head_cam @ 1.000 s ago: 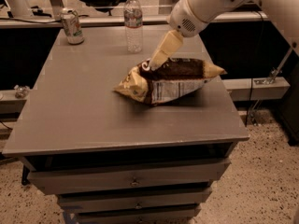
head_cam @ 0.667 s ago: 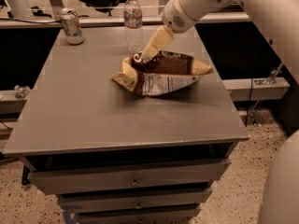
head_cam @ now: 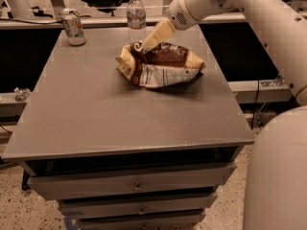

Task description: Pick water bottle

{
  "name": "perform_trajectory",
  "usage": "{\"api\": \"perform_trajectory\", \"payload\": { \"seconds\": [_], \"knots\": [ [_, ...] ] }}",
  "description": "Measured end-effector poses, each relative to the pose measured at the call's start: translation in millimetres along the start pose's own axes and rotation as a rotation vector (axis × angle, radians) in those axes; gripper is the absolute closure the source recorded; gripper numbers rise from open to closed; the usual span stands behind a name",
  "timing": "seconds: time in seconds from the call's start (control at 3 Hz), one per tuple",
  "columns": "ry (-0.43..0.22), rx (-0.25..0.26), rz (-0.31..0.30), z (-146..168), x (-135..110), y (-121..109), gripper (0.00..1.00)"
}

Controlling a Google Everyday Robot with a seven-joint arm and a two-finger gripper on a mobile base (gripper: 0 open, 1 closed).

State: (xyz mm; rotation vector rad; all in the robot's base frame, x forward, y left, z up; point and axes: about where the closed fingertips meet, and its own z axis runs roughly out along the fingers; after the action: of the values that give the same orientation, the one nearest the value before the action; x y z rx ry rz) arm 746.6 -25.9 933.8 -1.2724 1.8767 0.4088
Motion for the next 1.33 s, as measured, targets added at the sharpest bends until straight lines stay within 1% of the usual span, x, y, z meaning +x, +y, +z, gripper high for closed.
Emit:
{"api": "perform_trajectory", "payload": {
  "seconds": [0.33,0.67,1.0,1.33],
  "knots": [
    [-0.043,0.03,0.06,-8.8,-4.6,-23.0,0.0],
    [-0.059,0.049,0.159,-38.5,-13.5,-36.4,0.0],
    [-0.068,0.041,0.154,-30.4,-13.0,-34.6,0.0],
    [-0.092,0.045,0.143,-17.2,-13.7,-37.5,0.0]
  ]
}}
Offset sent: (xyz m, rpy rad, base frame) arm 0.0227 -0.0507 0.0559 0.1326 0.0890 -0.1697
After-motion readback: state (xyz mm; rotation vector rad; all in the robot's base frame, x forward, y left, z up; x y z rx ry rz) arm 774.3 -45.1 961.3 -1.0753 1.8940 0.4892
